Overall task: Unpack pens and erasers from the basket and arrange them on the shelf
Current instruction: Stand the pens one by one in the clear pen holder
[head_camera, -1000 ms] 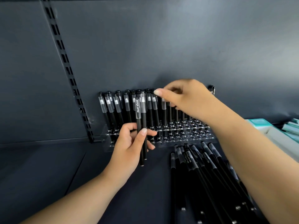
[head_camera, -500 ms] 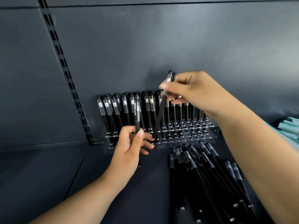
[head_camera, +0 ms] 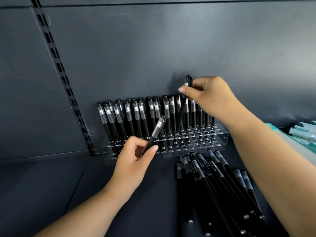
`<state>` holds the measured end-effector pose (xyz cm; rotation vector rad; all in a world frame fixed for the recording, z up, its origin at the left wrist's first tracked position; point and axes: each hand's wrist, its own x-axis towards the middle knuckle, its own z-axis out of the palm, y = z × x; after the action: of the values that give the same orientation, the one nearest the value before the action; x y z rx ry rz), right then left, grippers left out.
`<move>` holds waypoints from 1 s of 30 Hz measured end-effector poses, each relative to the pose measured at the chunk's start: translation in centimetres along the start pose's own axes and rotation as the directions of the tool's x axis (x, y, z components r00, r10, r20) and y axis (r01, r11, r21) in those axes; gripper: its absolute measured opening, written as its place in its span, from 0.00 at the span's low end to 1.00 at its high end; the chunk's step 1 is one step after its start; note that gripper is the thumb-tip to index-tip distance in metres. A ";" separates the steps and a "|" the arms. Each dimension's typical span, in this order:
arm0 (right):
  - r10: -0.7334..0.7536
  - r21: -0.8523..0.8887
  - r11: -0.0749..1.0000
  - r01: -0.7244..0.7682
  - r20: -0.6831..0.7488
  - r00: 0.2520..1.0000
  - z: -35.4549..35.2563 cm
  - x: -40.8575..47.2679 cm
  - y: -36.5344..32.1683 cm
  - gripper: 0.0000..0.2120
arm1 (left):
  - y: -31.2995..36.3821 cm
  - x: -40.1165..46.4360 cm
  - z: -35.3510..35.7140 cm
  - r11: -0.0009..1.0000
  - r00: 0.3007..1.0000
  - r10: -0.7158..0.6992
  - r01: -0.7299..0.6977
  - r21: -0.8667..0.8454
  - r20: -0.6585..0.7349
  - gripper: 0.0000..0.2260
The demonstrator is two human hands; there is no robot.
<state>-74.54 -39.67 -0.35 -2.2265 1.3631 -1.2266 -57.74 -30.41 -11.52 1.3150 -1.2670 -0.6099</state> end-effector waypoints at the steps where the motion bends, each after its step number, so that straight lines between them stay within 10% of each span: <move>1: 0.006 -0.014 1.000 -0.006 0.019 1.000 0.1 0.0 0.1 0.19 | 0.1 0.0 0.0 1.000 1.000 0.004 -0.004 -0.007 -0.002 0.06; 14: 0.089 0.088 0.989 -0.119 0.286 0.954 2.6 -0.6 1.2 0.19 | 0.7 -0.1 0.0 0.959 0.997 -0.008 0.028 -0.281 0.071 0.05; 30: 0.084 -0.109 0.993 -0.052 0.314 0.946 -0.8 -0.2 0.2 0.16 | 0.2 -0.1 0.1 0.987 0.999 0.049 -0.045 -0.156 0.020 0.05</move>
<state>-75.30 -39.43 -0.13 -2.2973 1.3821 -0.7480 -57.91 -30.36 -11.39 1.1494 -1.2406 -0.6785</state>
